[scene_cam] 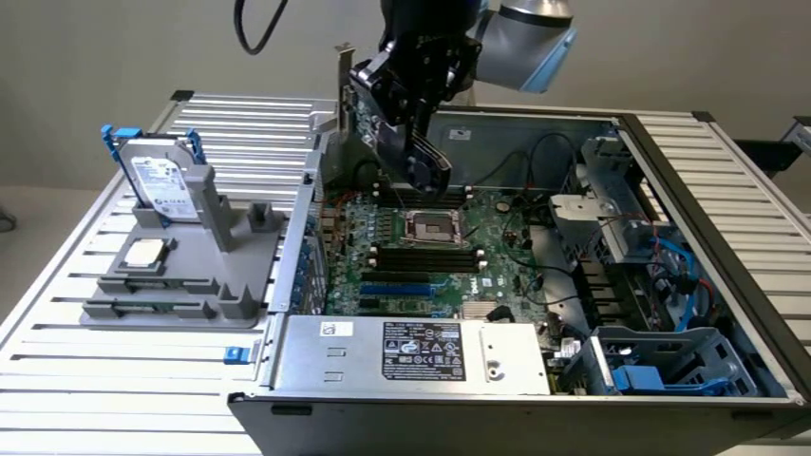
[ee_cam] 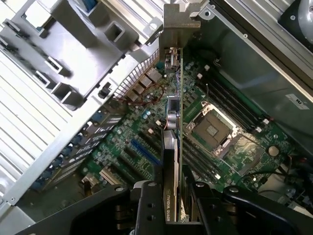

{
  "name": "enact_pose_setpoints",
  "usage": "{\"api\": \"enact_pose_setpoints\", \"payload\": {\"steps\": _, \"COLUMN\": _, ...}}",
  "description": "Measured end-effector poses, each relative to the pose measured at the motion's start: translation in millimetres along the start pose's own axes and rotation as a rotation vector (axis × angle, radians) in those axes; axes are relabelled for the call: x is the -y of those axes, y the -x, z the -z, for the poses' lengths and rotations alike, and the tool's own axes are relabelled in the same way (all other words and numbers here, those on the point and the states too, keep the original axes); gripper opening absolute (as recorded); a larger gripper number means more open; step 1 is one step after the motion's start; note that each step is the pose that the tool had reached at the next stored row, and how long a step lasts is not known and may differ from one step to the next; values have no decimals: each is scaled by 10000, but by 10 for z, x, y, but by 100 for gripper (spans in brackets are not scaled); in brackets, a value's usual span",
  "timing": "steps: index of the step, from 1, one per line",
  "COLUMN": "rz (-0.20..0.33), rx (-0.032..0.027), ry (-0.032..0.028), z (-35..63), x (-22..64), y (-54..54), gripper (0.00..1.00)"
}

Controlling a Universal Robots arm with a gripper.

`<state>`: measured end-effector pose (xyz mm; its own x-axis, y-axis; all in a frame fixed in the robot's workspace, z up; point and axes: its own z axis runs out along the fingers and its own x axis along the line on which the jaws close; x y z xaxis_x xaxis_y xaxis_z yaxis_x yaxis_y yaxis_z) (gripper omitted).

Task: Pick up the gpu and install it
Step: 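Insert the gpu into the slot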

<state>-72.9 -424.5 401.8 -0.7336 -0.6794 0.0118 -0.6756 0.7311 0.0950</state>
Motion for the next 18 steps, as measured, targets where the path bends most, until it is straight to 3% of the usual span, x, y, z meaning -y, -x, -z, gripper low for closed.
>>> {"api": "enact_pose_setpoints", "payload": {"steps": 8, "rz": 627, "rx": -11, "ry": 42, "z": 7, "x": 67, "y": 73, "gripper": 26}}
{"api": "enact_pose_setpoints", "payload": {"steps": 18, "rz": 2318, "rx": -178, "ry": 27, "z": 8, "x": 75, "y": 81, "gripper": 26}}
